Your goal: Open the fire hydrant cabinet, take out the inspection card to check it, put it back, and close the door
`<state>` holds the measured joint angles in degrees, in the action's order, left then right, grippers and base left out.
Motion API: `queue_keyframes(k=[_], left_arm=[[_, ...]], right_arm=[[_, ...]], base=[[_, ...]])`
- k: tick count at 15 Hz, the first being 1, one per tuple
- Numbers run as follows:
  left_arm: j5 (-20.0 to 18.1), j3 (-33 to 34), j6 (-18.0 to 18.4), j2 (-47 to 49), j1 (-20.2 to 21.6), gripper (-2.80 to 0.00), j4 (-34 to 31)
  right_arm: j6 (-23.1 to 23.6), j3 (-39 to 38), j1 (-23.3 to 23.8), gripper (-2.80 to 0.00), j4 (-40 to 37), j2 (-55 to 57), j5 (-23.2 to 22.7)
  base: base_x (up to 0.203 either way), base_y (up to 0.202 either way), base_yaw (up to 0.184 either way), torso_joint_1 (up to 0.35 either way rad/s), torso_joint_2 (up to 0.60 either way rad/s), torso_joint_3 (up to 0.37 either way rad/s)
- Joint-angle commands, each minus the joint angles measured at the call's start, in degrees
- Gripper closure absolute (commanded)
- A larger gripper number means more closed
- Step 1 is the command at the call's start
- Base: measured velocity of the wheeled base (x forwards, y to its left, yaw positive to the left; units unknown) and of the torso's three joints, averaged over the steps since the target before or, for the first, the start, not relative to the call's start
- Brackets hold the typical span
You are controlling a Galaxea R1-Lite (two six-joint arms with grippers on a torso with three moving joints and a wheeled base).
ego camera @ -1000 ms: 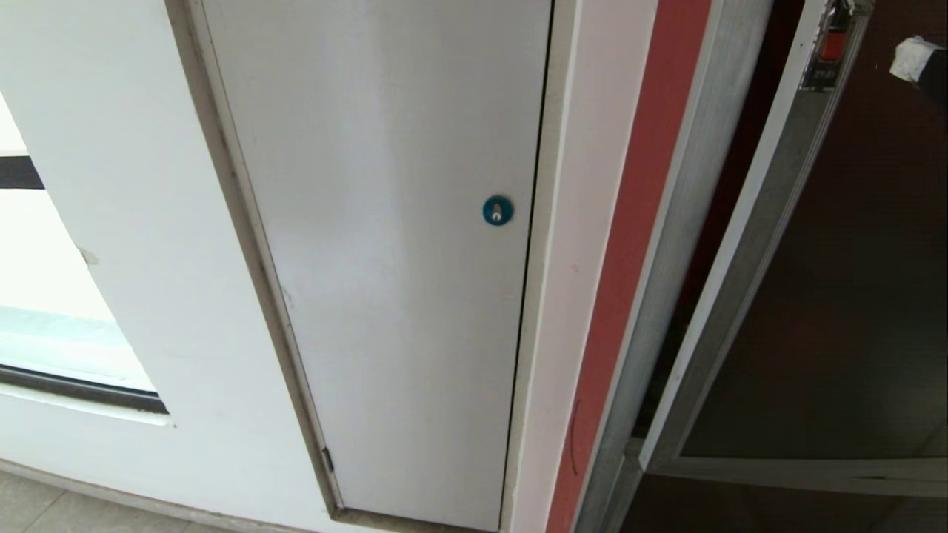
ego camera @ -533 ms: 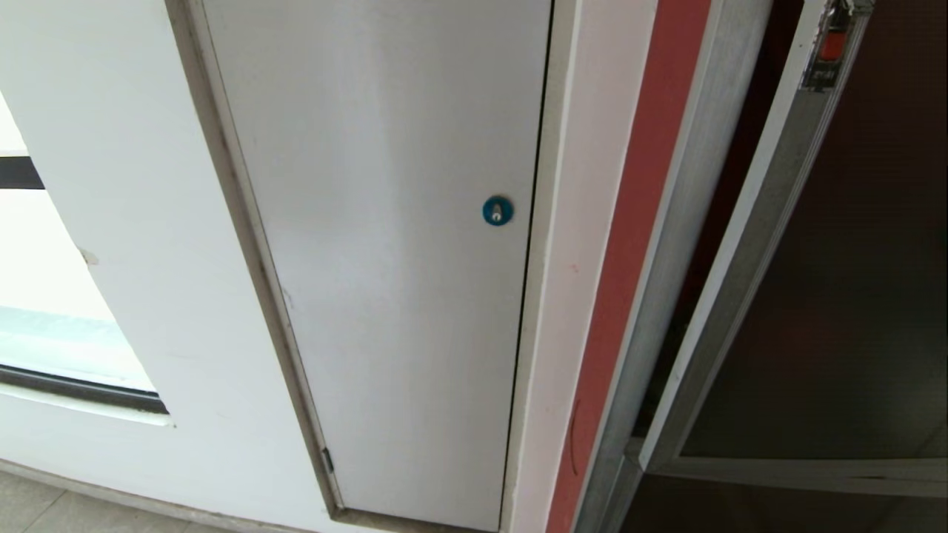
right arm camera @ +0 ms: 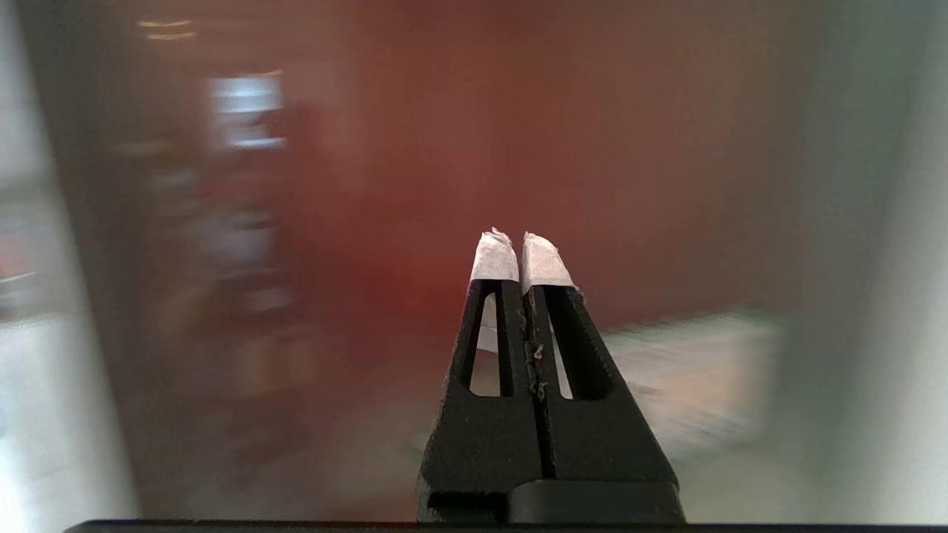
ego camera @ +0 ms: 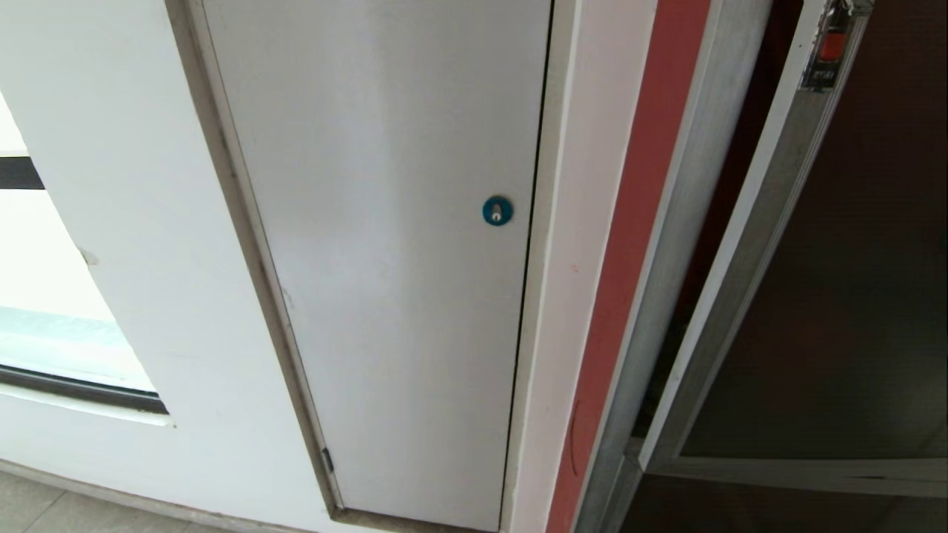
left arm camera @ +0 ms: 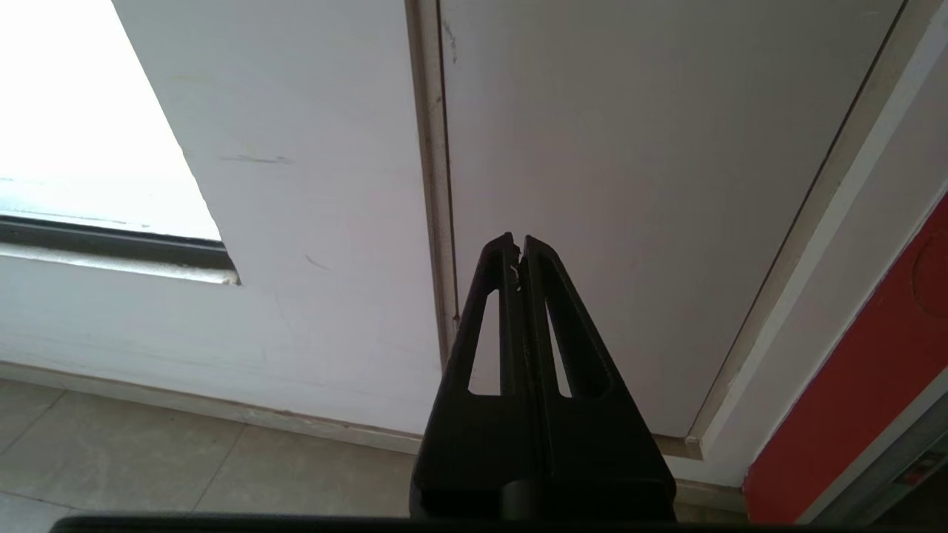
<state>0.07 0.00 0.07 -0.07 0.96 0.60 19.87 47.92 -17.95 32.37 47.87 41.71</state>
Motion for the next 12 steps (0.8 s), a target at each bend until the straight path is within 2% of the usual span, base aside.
queue_keyframes(k=[1,3,7,9,12], left_arm=[[0.0,0.3,0.0,0.0,0.0,0.00,0.0],[0.0,0.3,-0.1,0.1,0.0,0.00,0.0],[0.0,0.3,-0.1,0.0,0.0,0.00,0.0],[0.0,0.3,0.0,0.0,0.0,0.00,0.0],[0.0,0.3,0.0,0.1,0.1,0.00,0.0]], right_arm=[[0.1,0.2,6.0,0.00,-4.6,-6.4,1.9],[0.0,0.1,12.2,0.00,-10.1,-11.9,2.3],[-0.1,-0.9,18.5,0.00,-19.2,-21.7,1.8],[-0.1,-2.3,20.6,0.00,-21.2,-27.1,-2.3],[-0.5,-8.0,20.7,0.00,-22.4,-32.2,-7.3]], base=[[0.000,0.000,0.000,0.000,0.00,0.000],[0.000,0.000,0.000,0.000,0.00,0.000],[0.000,0.000,0.000,0.000,0.00,0.000],[0.000,0.000,0.000,0.000,0.00,0.000],[0.000,0.000,0.000,0.000,0.00,0.000]])
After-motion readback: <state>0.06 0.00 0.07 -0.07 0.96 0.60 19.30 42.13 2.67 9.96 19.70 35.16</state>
